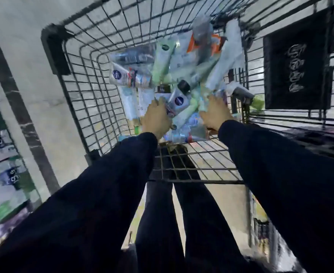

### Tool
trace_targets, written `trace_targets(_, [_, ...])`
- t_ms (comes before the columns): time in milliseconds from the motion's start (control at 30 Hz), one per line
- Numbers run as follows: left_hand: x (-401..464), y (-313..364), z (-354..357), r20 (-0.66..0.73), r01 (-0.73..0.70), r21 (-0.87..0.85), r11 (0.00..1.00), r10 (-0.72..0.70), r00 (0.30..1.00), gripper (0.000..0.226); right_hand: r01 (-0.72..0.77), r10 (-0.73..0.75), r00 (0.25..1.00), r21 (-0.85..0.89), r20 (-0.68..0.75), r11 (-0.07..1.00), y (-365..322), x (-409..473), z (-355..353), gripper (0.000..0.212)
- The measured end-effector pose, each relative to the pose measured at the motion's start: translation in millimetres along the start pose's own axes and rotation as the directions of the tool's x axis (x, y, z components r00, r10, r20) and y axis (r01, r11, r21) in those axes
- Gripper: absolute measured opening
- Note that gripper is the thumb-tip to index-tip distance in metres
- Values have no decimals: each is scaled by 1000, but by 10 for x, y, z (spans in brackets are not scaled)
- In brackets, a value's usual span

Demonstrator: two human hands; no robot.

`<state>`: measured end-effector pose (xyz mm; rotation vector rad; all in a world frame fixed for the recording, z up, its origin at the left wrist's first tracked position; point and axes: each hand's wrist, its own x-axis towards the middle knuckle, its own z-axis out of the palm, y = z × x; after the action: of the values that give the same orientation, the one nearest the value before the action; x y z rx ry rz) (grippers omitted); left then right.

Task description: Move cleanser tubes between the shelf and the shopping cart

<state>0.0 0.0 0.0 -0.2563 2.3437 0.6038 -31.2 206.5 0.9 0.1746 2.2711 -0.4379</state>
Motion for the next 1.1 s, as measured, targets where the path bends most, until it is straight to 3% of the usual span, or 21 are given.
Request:
trace_targets(67, [74,4,63,-38,-7,-77,997,4,999,40,-30,30,999,7,-28,1000,16,90,37,48])
trace_targets(200, [85,58,136,-97,2,-66,998,-8,995,40,-31,32,996,11,-81,999,22,206,137,62])
trace_targets(433, [110,72,137,-22,67,-157,985,-71,997,43,-42,43,995,12,-94,999,-17,231,185,64])
trace_targets(567, [24,85,98,-6,160,-326,932,-172,985,41,-45,53,996,105,-72,993,-4,183,41,55])
trace_targets(633, [-58,135,18,6,168,-382,909,-180,984,38,-55,63,998,226,-31,973,3,111,-74,61])
trace_targets(700, [-151,182,-79,38,178,-471,864,-182,983,34,-133,126,991,427,46,894,-11,3,-193,63])
trace_targets(767, [-274,249,-218,59,183,-554,812,-180,982,34,-234,187,972,595,140,769,-43,-136,-300,52])
trace_targets(900, [-529,428,-547,55,160,-698,698,-170,984,33,-301,188,953,812,238,499,-135,-497,-556,41])
trace_targets(1000, [-774,599,-871,62,134,-784,606,-139,988,33,-237,149,970,891,193,387,-248,-832,-794,32])
trace_targets(1100, [-1083,792,-1224,43,74,-830,553,-69,997,30,-116,120,990,937,80,330,-358,-1205,-1030,48])
